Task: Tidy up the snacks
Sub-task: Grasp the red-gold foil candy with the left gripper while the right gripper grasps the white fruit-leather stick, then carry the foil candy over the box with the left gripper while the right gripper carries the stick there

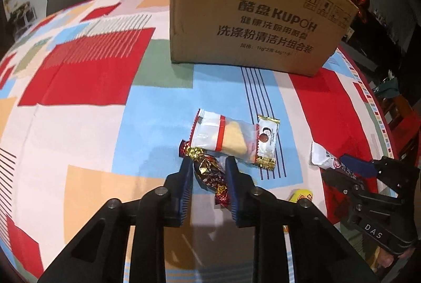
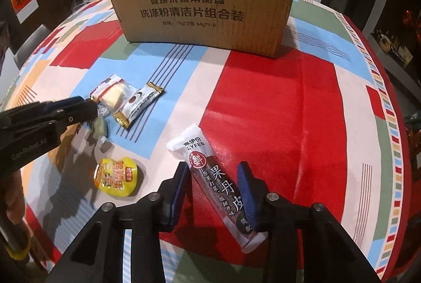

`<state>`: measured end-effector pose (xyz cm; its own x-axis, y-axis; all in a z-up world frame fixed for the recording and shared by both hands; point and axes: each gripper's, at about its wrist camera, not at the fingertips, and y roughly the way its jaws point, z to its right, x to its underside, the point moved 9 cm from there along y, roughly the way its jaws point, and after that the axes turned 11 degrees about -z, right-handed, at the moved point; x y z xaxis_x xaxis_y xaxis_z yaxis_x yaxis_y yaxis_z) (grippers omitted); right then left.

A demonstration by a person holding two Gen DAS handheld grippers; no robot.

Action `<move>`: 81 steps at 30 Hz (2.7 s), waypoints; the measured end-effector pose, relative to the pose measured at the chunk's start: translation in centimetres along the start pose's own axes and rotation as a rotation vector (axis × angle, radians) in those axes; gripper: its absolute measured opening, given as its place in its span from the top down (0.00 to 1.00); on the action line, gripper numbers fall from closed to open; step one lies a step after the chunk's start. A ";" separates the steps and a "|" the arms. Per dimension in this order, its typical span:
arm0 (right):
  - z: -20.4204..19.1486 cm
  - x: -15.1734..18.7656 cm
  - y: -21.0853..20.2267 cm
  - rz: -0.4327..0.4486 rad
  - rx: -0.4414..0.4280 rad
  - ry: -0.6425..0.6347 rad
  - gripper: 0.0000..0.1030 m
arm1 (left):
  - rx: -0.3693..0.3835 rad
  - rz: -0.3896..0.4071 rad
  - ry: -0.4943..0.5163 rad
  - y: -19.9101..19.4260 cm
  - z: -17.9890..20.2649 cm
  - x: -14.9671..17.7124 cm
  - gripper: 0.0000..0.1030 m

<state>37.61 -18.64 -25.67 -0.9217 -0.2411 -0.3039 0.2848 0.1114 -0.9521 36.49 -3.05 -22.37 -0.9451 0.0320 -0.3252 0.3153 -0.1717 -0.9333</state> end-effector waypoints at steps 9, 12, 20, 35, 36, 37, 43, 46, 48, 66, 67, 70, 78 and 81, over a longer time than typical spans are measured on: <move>-1.1 -0.3 -0.4 0.016 -0.066 0.054 0.79 | 0.027 0.002 -0.010 -0.5 -0.5 0.6 0.77; -1.3 -0.1 -0.8 0.020 -0.086 0.066 0.79 | 0.024 0.013 0.013 -1.1 -0.2 1.0 0.77; -1.9 0.2 -3.3 0.067 -0.101 0.080 0.79 | 0.045 0.046 0.054 -3.4 1.1 2.0 0.77; -3.6 -1.3 -10.1 0.216 -0.139 0.066 0.79 | 0.077 0.170 0.120 -9.8 2.9 1.0 0.77; -3.6 -1.4 -10.6 0.227 -0.141 0.067 0.79 | 0.077 0.182 0.124 -10.3 3.0 0.7 0.77; -3.6 -1.5 -10.9 0.235 -0.142 0.070 0.79 | 0.078 0.191 0.125 -10.7 3.0 0.5 0.77; -3.8 -2.9 -13.0 0.289 -0.151 0.077 0.79 | 0.083 0.253 0.140 -13.5 3.2 -1.2 0.77; -3.9 -3.8 -14.2 0.323 -0.157 0.074 0.79 | 0.084 0.284 0.151 -15.0 3.3 -2.2 0.77; -4.0 -4.4 -14.9 0.341 -0.162 0.072 0.79 | 0.081 0.307 0.160 -15.9 3.4 -3.0 0.77; -2.4 -10.5 -19.4 0.459 -0.175 0.076 0.79 | 0.066 0.417 0.221 -19.9 4.7 -9.7 0.77; -2.3 -11.0 -19.5 0.464 -0.174 0.073 0.79 | 0.063 0.422 0.221 -19.9 4.8 -10.3 0.77; -1.8 -12.4 -19.9 0.480 -0.169 0.069 0.79 | 0.062 0.430 0.224 -19.9 5.0 -11.6 0.77; -0.9 -16.0 -20.3 0.511 -0.152 0.051 0.79 | 0.054 0.441 0.234 -19.3 5.3 -14.9 0.77; -0.5 -17.4 -19.8 0.510 -0.148 0.047 0.79 | 0.050 0.438 0.229 -18.7 5.1 -16.0 0.77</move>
<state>47.90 -16.16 -1.46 -0.6878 -0.0776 -0.7217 0.6625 0.3392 -0.6678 45.30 -5.37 1.11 -0.6797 0.1606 -0.7157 0.6690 -0.2641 -0.6947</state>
